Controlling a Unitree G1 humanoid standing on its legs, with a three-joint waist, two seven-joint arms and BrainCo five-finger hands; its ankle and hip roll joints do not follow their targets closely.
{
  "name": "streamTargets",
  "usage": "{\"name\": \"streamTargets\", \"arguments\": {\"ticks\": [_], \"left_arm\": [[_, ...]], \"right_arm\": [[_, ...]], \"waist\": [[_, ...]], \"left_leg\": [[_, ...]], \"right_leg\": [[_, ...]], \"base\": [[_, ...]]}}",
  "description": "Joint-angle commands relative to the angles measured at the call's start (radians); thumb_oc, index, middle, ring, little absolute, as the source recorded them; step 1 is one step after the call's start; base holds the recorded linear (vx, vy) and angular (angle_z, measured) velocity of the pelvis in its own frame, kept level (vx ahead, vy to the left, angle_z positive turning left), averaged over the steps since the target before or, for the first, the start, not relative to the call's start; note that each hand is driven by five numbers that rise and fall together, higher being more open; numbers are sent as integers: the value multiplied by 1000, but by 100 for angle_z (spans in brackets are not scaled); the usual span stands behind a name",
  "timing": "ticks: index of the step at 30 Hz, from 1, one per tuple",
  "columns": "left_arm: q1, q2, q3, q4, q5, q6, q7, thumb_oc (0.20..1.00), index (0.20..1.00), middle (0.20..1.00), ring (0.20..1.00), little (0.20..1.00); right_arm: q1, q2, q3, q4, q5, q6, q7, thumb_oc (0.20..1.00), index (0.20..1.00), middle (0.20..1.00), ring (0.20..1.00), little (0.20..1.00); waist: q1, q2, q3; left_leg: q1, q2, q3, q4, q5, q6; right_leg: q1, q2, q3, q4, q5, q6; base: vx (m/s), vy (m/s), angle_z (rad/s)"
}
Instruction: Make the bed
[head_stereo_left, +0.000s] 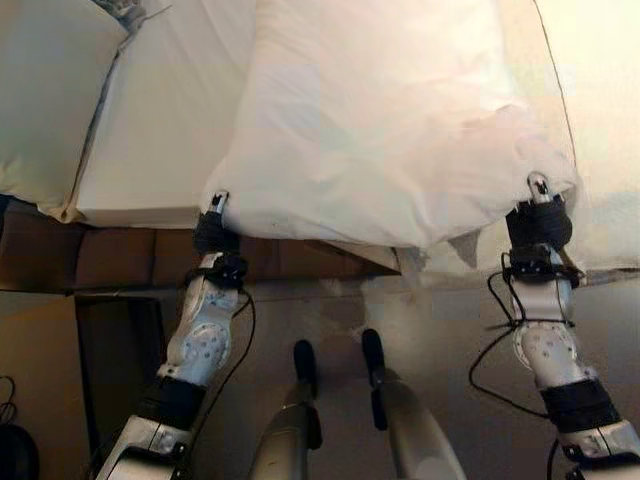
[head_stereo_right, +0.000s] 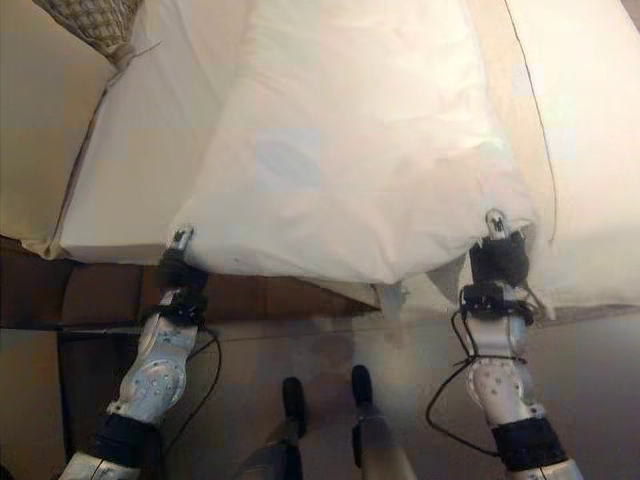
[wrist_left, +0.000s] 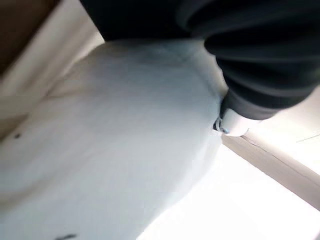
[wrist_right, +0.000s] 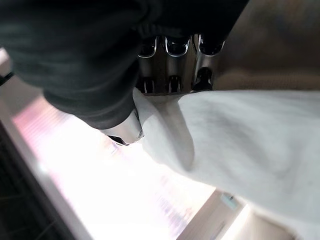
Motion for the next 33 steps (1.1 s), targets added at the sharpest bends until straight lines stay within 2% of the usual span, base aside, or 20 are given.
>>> {"name": "streamTargets", "arguments": {"ticks": [1,3,4,5,6,7,8,10,12,13,14,15,20,23,24,25,26,27,28,33], "left_arm": [[160,22,146,-93,116,-77,-16,200,200,200,200,200],[160,22,146,-94,116,-76,-16,200,200,200,200,200],[218,-31,153,-39,112,-69,-5,200,200,200,200,200],[218,-31,153,-39,112,-69,-5,200,200,200,200,200],[239,-74,167,93,134,-70,2,200,200,200,200,200],[239,-74,167,93,134,-70,2,200,200,200,200,200],[244,-114,178,244,170,-72,-9,200,200,200,200,200],[235,-127,177,367,232,-75,-39,200,200,200,200,200],[234,-127,177,368,232,-75,-39,200,200,200,200,200],[192,-149,166,665,327,-82,-84,200,200,200,200,200],[181,-149,161,726,360,-80,-73,200,200,200,200,200],[180,-149,161,728,360,-80,-73,200,200,200,200,200],[139,-184,190,997,365,-67,-42,200,200,200,200,200],[129,-193,193,1042,355,-62,-30,200,200,200,200,200],[122,-200,188,1082,362,-53,-35,200,200,200,200,200],[117,-204,188,1117,373,-45,-36,200,200,200,200,200],[117,-204,188,1117,373,-45,-36,200,200,200,200,200],[115,-212,177,1138,362,-33,-52,696,696,696,696,696],[123,-213,135,1143,404,0,-124,1000,1000,1000,1000,1000],[147,-215,99,1171,437,19,-188,1000,1000,1000,1000,1000]], "right_arm": [[110,60,-59,48,-29,30,117,200,200,200,200,200],[110,60,-59,49,-28,29,117,200,200,200,200,200],[149,92,-55,165,-25,61,135,200,200,200,200,200],[149,92,-55,165,-25,61,135,200,200,200,200,200],[171,129,-47,304,-24,87,154,200,200,200,200,200],[171,129,-47,304,-24,87,154,200,200,200,200,200],[172,168,-51,479,-23,110,177,200,200,200,200,200],[156,177,-56,635,-42,131,220,200,200,200,200,200],[155,177,-57,636,-42,131,221,200,200,200,200,200],[106,204,-63,890,-114,136,240,200,200,200,200,200],[92,207,-63,943,-136,131,228,200,200,200,200,200],[91,207,-64,944,-136,131,229,200,200,200,200,200],[47,217,-38,1138,-239,165,224,200,200,200,200,200],[35,224,-27,1171,-267,171,208,200,200,200,200,200],[31,228,-22,1211,-284,184,206,398,398,398,398,398],[30,224,-15,1238,-318,192,202,1000,1000,1000,1000,1000],[30,224,-15,1238,-318,192,202,1000,1000,1000,1000,1000],[28,225,-12,1261,-343,200,193,1000,1000,1000,1000,1000],[26,222,-19,1288,-356,209,198,1000,1000,1000,1000,1000],[35,222,-30,1339,-393,231,209,1000,1000,1000,1000,1000]], "waist": [[22,-57,-56],[22,-57,-59],[21,-59,-47],[21,-59,-48],[24,-64,-40],[24,-64,-40],[28,-68,-34],[33,-69,-30],[33,-69,-33],[42,-66,-38],[43,-64,-42],[43,-64,-41],[45,-50,-52],[45,-45,-53],[45,-41,-57],[45,-38,-59],[45,-38,-58],[44,-36,-64],[42,-32,-70],[43,-27,-90]], "left_leg": [[-21,19,18,17,17,-52],[-25,19,18,17,19,-52],[-28,22,18,17,21,-52],[-29,22,18,17,21,-52],[-30,24,16,15,23,-54],[-31,24,16,16,24,-54],[-26,27,18,11,25,-55],[-23,28,16,6,25,-56],[-27,28,16,5,27,-56],[-22,32,16,0,23,-55],[-21,32,17,0,23,-56],[-21,32,17,0,22,-56],[-10,33,24,1,13,-55],[-6,33,27,2,10,-55],[-2,33,27,2,9,-55],[2,32,26,0,8,-55],[2,32,26,0,8,-55],[8,32,27,-1,7,-55],[13,30,28,-2,5,-54],[31,29,26,-10,2,-52]], "right_leg": [[19,-76,69,-75,49,128],[14,-76,70,-76,51,128],[11,-76,69,-75,52,128],[11,-76,69,-75,52,128],[12,-75,68,-78,53,128],[11,-75,68,-78,53,128],[17,-77,65,-80,52,129],[20,-78,63,-81,52,130],[16,-78,63,-82,54,130],[25,-83,59,-90,53,132],[27,-85,58,-91,53,132],[27,-85,58,-91,53,132],[34,-90,59,-89,48,130],[37,-91,60,-89,47,130],[42,-94,59,-91,46,130],[47,-95,58,-94,46,131],[47,-95,58,-94,46,131],[55,-100,56,-100,47,132],[61,-103,56,-105,49,134],[84,-111,52,-122,53,138]], "base": [[0,0,0],[0,0,0],[0,0,0],[0,0,0],[11,-16,3],[26,-28,6],[0,0,0],[17,-22,6],[20,-11,7],[47,-13,3],[47,-13,5],[21,2,5],[26,12,6],[10,7,-3],[25,12,-5],[0,0,0],[28,14,6],[35,21,7],[36,21,5],[35,3,1]]}}
